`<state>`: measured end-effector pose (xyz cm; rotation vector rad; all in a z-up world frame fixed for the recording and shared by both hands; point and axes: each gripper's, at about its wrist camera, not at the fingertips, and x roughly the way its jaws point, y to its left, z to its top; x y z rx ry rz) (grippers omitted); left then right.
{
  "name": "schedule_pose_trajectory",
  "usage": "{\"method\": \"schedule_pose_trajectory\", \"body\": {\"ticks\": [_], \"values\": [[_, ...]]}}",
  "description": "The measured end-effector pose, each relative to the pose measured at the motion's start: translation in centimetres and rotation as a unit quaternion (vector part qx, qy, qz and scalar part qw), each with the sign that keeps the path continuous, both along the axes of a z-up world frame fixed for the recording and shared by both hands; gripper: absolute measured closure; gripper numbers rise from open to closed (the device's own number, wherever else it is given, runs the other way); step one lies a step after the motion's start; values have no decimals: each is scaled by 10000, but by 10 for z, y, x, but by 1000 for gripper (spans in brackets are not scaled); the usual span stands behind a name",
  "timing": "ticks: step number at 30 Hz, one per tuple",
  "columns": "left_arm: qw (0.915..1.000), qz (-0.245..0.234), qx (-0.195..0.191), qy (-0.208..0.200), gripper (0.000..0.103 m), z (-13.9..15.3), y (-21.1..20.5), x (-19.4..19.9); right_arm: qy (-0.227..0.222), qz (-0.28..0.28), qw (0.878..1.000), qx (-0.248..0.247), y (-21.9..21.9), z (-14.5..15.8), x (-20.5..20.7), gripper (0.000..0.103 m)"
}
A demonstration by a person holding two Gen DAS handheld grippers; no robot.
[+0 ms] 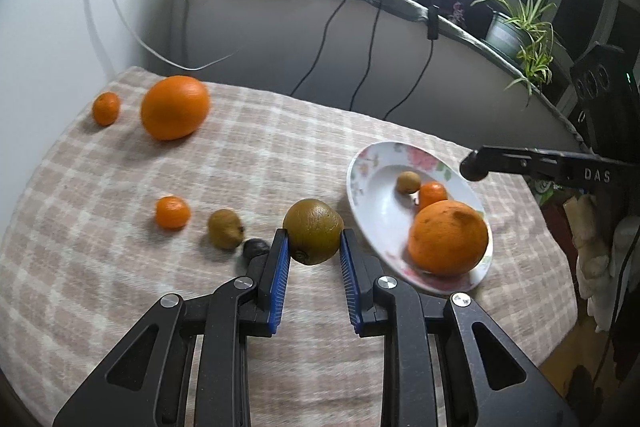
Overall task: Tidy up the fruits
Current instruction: 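Carry the kiwi with the left tool while the right tool carries the plum over the plate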
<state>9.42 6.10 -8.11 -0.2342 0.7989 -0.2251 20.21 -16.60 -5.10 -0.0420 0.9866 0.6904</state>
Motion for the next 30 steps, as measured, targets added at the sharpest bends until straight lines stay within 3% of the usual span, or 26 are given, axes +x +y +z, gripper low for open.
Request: {"method": "schedule_pose_trajectory", "body": {"ticks": [10,30], "values": [[9998,-195,-25,59,80,-2,-22,9,-122,-271,9993,-223,-35,-10,-12,84],[9990,-384,92,213,79,-7,-47,18,-8,-284,9986,-449,-51,-34,-16,84]]}}
